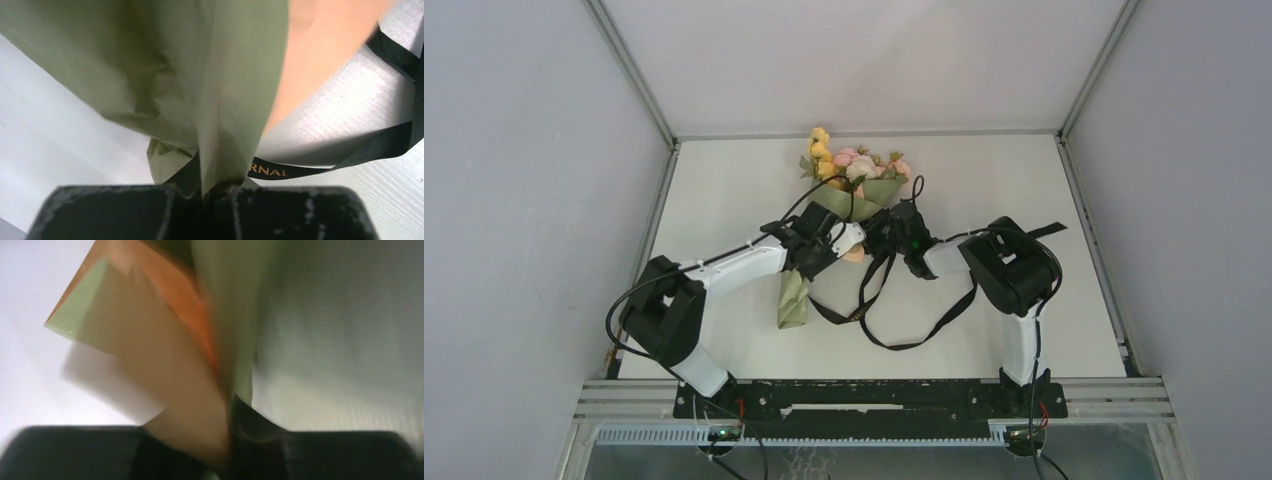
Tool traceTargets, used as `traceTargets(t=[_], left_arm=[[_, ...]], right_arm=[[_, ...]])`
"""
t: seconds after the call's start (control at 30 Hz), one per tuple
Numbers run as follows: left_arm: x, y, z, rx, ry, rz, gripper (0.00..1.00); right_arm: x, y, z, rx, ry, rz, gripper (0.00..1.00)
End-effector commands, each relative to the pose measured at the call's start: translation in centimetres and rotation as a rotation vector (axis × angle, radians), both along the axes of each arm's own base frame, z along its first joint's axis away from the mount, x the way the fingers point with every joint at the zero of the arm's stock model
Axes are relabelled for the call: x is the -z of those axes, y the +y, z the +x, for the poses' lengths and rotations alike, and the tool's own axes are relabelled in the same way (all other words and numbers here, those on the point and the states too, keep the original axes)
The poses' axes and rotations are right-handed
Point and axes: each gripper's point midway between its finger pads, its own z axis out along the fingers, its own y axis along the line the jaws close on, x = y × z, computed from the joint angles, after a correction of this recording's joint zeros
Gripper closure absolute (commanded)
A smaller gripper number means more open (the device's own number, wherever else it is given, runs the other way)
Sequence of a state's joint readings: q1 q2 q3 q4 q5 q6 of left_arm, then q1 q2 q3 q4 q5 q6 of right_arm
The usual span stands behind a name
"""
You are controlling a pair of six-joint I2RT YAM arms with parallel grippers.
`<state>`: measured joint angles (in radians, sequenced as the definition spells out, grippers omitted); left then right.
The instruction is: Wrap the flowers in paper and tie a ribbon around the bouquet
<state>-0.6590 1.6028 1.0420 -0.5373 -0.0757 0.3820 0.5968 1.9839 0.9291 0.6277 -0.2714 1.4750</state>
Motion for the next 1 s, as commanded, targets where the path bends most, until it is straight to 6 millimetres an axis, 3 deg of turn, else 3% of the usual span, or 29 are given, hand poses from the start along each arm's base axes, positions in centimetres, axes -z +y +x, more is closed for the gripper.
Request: traceTargets(t=[0.0,0.03,0.1,0.17,0.3,0.37,0.43,0.77,0.97], left_arm=[[-1.4,-1.0,-0.2,0.024,-0.002,-0.026,0.91],[-1.8,-1.2,-0.4,0.037,-0.006,-0.031,0.87],[-2.6,-1.9,-1.4,0.113,-0.008,-0.033,0.75],[-3.5,-3.5,-4.2,0.278,0.014,-0.055,0.63],[-4.0,-5.9,-11.6,0.623,0.062,-0.092,0.39],[-3.6,-6.7,-14.4,0.737,0.093,-0.119,0.32],[-2.9,-7.5,-15.8,0.788,0.119,-0.132,0.3],[2.5,-8.9,-12.3,0.684,0.126,0.038,0.25],[4.6,-8.5,-10.9,0.624,0.106,0.117,0.31]], right_arm=[[-2.5,1.1,0.5,-0.051,-0.071,0.073,0.91],[-2.3,1.0,0.5,-0.057,-0.072,0.064,1.0],[-1.9,0.6,0.6,-0.065,-0.068,0.046,1.0],[-1.7,0.2,0.7,-0.074,-0.071,0.039,1.0],[-0.8,-0.8,1.1,-0.096,-0.054,0.007,1.0],[-0.3,-1.3,1.5,-0.109,-0.048,-0.013,1.0],[0.2,-1.6,1.7,-0.121,-0.041,-0.035,1.0],[0.8,-1.8,2.3,-0.152,-0.05,-0.088,1.0],[0.7,-1.9,2.0,-0.17,-0.065,-0.112,1.0]])
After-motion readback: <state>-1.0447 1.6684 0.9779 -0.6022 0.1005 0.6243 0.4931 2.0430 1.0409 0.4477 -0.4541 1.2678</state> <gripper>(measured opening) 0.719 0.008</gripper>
